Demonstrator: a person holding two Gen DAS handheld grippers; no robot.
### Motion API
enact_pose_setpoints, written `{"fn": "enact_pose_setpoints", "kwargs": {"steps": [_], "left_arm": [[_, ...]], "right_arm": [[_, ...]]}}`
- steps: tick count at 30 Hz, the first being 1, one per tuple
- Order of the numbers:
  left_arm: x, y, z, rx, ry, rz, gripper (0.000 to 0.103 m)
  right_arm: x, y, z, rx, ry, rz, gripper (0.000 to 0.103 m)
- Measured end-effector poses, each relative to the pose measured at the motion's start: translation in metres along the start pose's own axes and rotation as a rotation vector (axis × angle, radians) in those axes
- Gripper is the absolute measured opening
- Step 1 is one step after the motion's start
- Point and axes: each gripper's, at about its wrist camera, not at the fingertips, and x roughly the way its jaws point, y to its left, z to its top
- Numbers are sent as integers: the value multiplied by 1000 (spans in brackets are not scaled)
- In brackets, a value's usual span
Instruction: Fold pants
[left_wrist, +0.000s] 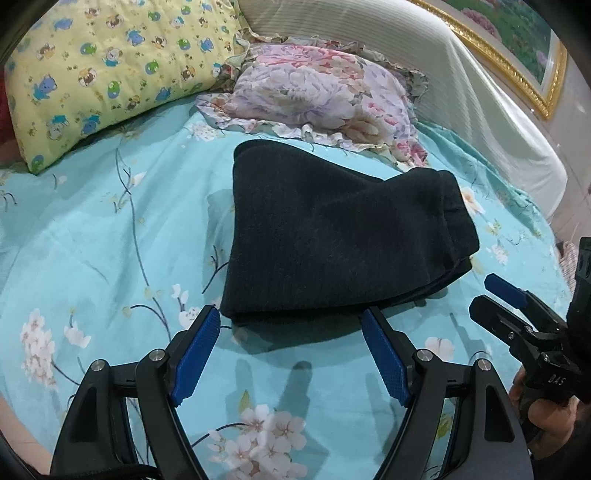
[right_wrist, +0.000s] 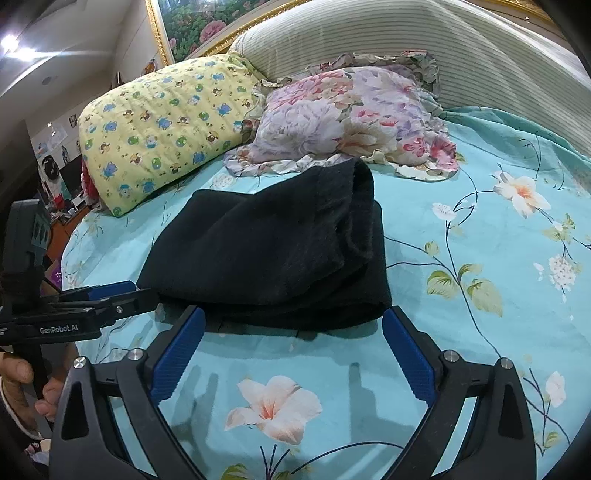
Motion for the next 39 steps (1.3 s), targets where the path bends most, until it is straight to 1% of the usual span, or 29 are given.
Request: {"fn": "enact_pose_setpoints", "kwargs": {"steps": [4,9,14,19,31,39], "left_arm": [[-3,-3,-3,12,-16,36,81],[-2,-4,-4,19,-17,57,81],[1,-6,-8,35,-13,67,82],[3,-11,-14,63,-37,101,83],[15,-11,-18,69,-41,143,84],[18,-14,-17,82,-42,143,84]], "right_arm": [[1,4,-4,-6,-5,1,97],[0,8,-7,-27,-25,1,97],[1,8,-9,-28,-27,-4,97],[2,5,-11,-28,-41,-10,97],[10,1,-12,-33,-45,-11,97],[17,5,-12,-41,-39,0,97]]}}
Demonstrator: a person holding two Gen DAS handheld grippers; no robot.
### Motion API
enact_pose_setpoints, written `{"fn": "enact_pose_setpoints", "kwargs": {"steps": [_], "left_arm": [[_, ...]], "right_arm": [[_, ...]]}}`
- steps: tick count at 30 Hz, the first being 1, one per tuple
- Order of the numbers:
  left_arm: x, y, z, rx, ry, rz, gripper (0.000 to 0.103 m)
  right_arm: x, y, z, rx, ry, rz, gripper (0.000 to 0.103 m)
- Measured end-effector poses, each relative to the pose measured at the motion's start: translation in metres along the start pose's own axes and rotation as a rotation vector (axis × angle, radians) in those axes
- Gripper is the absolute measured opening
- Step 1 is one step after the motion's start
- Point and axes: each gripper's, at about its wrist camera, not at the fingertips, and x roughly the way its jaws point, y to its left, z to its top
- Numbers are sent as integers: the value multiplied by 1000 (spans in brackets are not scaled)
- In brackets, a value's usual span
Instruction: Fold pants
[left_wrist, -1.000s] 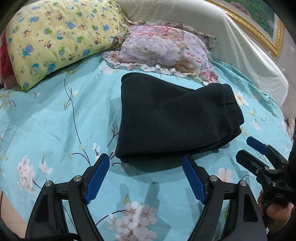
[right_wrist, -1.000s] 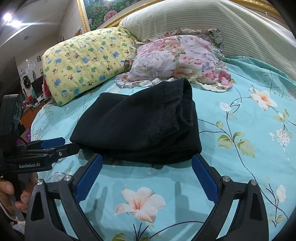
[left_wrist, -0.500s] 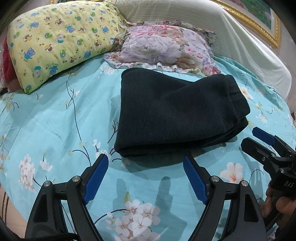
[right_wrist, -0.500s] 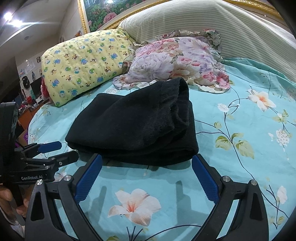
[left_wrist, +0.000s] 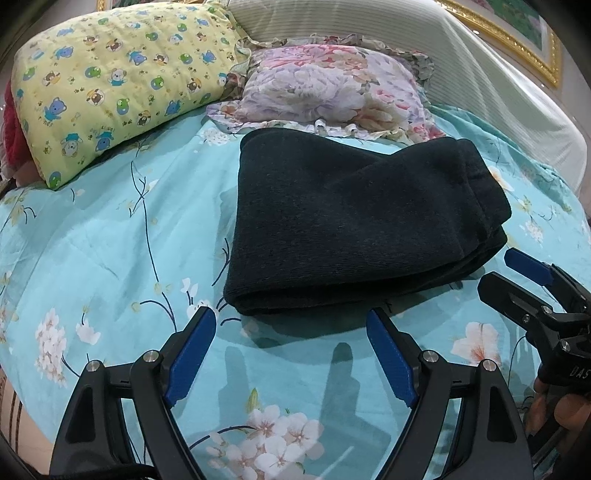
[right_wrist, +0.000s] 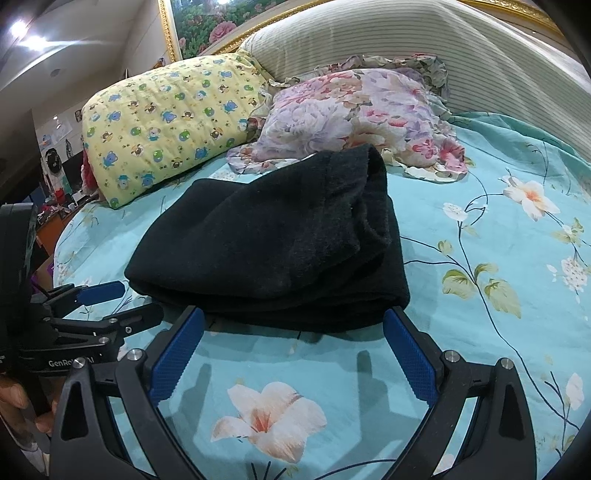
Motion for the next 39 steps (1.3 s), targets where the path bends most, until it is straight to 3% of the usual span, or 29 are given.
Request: {"fn": "enact_pose_setpoints", "kwargs": {"steps": [39], "left_arm": [[4,0,1,-1,-15,11,85]], "right_arm": [[4,6,2,-8,-17,19,97]]}}
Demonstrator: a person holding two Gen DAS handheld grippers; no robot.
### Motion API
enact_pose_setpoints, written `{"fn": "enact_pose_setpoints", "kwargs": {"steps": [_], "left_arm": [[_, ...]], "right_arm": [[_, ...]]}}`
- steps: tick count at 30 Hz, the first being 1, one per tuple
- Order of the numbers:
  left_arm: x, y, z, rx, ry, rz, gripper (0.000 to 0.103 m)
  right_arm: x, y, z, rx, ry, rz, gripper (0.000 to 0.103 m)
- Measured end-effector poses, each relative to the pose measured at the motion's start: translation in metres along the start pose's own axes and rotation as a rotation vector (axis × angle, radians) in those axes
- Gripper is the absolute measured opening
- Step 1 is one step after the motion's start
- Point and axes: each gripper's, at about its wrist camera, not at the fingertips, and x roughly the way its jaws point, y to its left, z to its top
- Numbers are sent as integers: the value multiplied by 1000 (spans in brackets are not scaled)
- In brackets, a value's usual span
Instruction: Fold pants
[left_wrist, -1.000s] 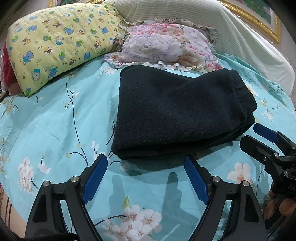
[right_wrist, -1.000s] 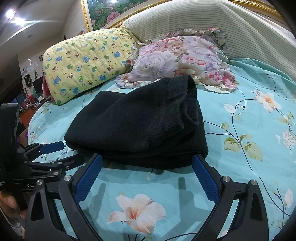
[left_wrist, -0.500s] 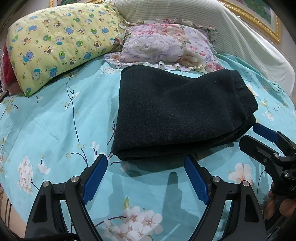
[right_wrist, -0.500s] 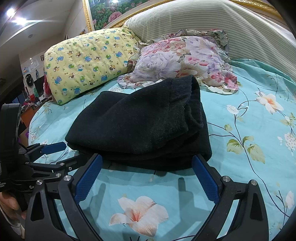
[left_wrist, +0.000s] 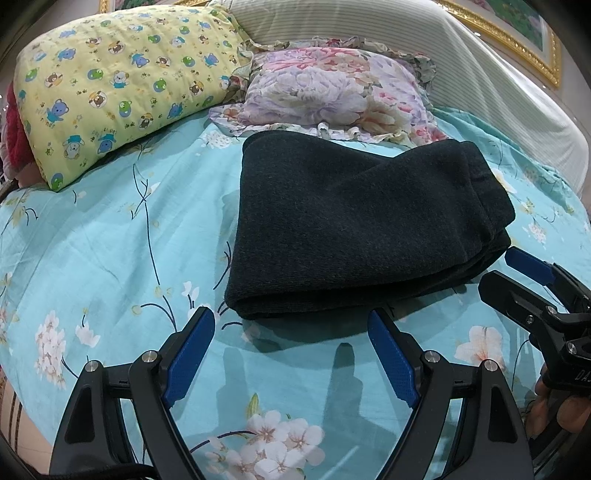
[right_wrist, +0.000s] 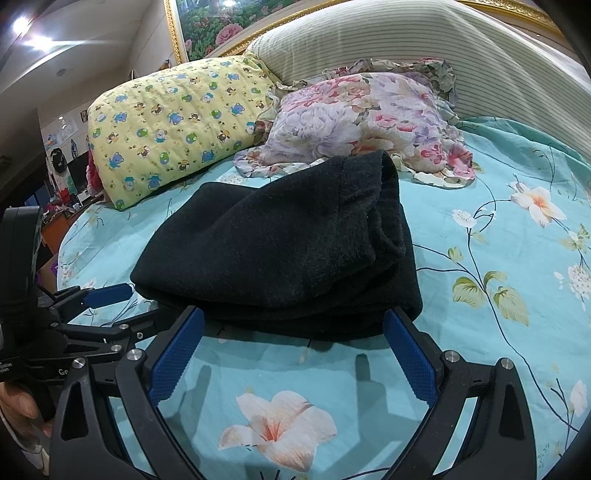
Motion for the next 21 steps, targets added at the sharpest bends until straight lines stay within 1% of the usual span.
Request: {"fn": "enact_pose_setpoints", "kwargs": {"steps": [21], "left_arm": [[-7,-3,-1,-3,-15,-6,85]], "right_arm": [[-5,-1,2,0,-10,-7,97]]}}
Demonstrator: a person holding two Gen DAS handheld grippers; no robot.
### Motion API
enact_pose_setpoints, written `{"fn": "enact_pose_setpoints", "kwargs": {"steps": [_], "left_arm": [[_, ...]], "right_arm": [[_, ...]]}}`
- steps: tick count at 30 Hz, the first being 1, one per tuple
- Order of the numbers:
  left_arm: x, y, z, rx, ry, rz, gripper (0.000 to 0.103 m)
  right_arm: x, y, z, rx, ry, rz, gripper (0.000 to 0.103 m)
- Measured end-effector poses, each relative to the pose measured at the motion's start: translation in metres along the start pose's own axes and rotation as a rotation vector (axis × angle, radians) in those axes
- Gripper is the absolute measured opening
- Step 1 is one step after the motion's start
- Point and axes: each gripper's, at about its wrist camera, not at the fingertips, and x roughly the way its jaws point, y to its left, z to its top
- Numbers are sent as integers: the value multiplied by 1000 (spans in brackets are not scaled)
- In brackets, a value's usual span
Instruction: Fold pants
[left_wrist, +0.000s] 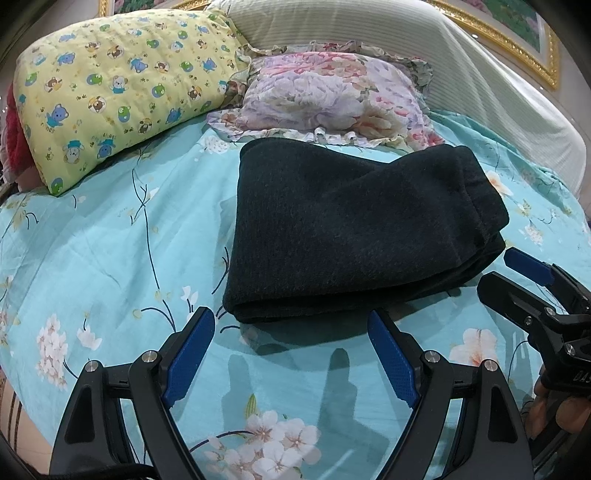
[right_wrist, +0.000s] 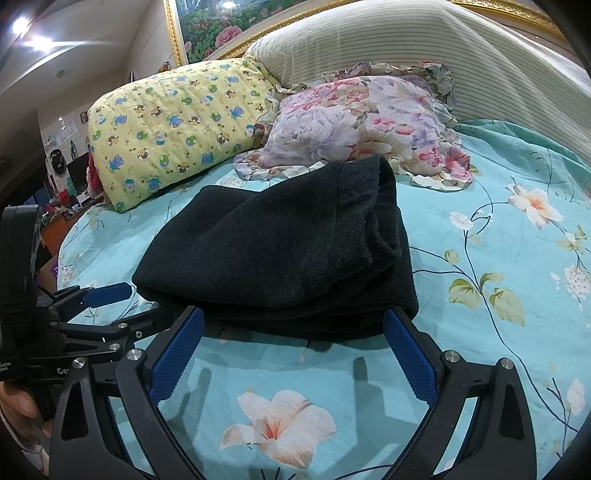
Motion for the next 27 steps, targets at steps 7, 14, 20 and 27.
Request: {"fn": "enact_pose_setpoints", "kwargs": {"steps": [7,14,20,27], "left_arm": [[-6,3,5,-10,-22,-4,86],[-9,3,7,-10,-34,-2,86],[-15,5,10,-22,-57,-9,86],[-20,7,16,-24,-72,-10,86]], "right_arm": [[-5,0,2,0,-13,-5,97],[-8,-1,4,0,-27,-12,97],[-13,-1,10,2,-44,-19,97],[-14,0,15,-4,-48,-17,97]]}}
